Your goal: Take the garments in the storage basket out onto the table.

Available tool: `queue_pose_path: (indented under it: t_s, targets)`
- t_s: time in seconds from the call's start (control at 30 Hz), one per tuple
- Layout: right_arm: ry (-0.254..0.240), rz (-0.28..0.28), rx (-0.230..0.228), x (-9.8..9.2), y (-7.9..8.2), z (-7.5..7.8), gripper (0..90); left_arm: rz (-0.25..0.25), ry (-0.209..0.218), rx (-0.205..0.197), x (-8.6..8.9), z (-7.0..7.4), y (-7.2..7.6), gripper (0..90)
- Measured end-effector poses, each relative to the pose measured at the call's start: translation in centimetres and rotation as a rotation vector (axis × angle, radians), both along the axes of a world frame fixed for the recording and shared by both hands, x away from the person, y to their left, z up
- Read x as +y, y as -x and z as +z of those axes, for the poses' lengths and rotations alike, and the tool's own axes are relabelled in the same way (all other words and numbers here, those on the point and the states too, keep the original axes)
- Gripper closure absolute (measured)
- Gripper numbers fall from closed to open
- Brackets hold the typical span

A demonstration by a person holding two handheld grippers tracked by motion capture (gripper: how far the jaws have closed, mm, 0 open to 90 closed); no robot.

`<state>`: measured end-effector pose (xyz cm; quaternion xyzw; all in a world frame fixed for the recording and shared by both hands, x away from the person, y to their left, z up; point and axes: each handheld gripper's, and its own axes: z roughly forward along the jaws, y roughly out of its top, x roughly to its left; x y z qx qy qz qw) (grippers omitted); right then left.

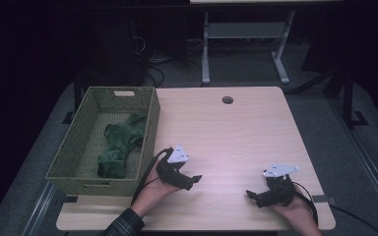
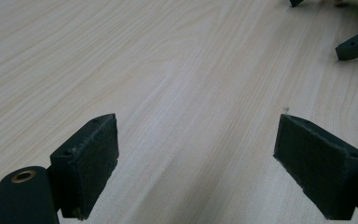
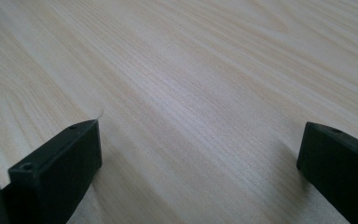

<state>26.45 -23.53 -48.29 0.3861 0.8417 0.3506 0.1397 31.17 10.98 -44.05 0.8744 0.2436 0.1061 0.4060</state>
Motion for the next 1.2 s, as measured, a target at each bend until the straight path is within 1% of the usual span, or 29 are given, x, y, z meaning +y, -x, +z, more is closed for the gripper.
queue_pose_path:
  t_s: [0.03,0.07,0.13,0.17,0.27,0.3,0.37,0.47,0.53,0.67,0.7,0.77,0.8,0.87,0.93,1.0,1.13,1.2]
  targets:
    - [0.000,0.000,0.000,0.0,0.0,0.0,0.0,0.002,0.002,0.000,0.0,0.1,0.0,13.2]
    - [0.000,0.000,0.000,0.0,0.0,0.0,0.0,0.008,0.013,0.000,0.0,0.2,0.0,13.2]
    - [0.000,0.000,0.000,0.0,0.0,0.0,0.0,0.003,0.013,0.000,0.1,0.5,-0.1,13.2]
    - [0.001,-0.001,0.000,0.0,0.0,0.0,0.0,0.010,0.024,0.004,0.1,0.5,-0.1,13.2]
    - [-0.001,-0.002,0.004,0.0,0.0,0.0,0.0,0.007,0.023,0.005,0.1,0.7,-0.2,13.2]
    - [-0.001,-0.002,0.004,0.0,0.0,0.0,0.0,0.012,0.031,0.003,0.1,0.8,-0.2,13.2]
    - [-0.001,-0.002,0.004,0.0,0.0,0.0,0.0,0.010,0.024,0.003,0.2,1.0,-0.2,13.2]
    - [-0.001,-0.002,0.004,0.0,0.0,0.0,0.0,0.008,0.023,0.001,0.2,1.1,-0.2,13.2]
    - [-0.001,-0.002,0.004,0.0,0.0,0.0,0.0,0.012,0.031,0.001,0.2,1.3,-0.2,13.2]
    - [-0.001,-0.002,0.004,0.0,0.0,0.0,0.0,0.006,0.024,0.002,0.2,1.6,-0.2,13.2]
    - [-0.001,-0.003,0.004,0.0,0.0,0.0,0.0,0.010,0.033,0.004,0.1,1.6,-0.2,13.2]
    - [-0.001,-0.002,0.004,0.0,0.0,0.0,0.0,0.006,0.026,0.001,0.2,1.9,-0.3,13.2]
    - [-0.001,-0.003,0.004,0.0,0.0,0.0,0.0,0.010,0.033,0.004,0.2,2.0,-0.3,13.2]
    - [-0.001,-0.003,0.004,0.0,0.0,0.0,0.0,0.003,0.025,0.000,0.2,2.3,-0.3,13.2]
    - [-0.001,-0.003,0.004,0.0,0.0,0.0,0.0,-0.001,0.029,-0.007,0.2,2.6,-0.3,13.2]
    - [-0.001,-0.003,0.004,0.0,0.0,0.0,0.0,0.003,0.038,-0.003,0.2,2.9,-0.3,13.2]
    - [-0.001,-0.002,0.004,0.0,0.0,0.0,0.0,-0.007,0.033,-0.011,0.2,3.4,-0.4,13.2]
    - [-0.001,-0.002,0.004,0.0,0.0,0.0,0.0,-0.008,0.039,-0.010,0.2,3.7,-0.4,13.2]
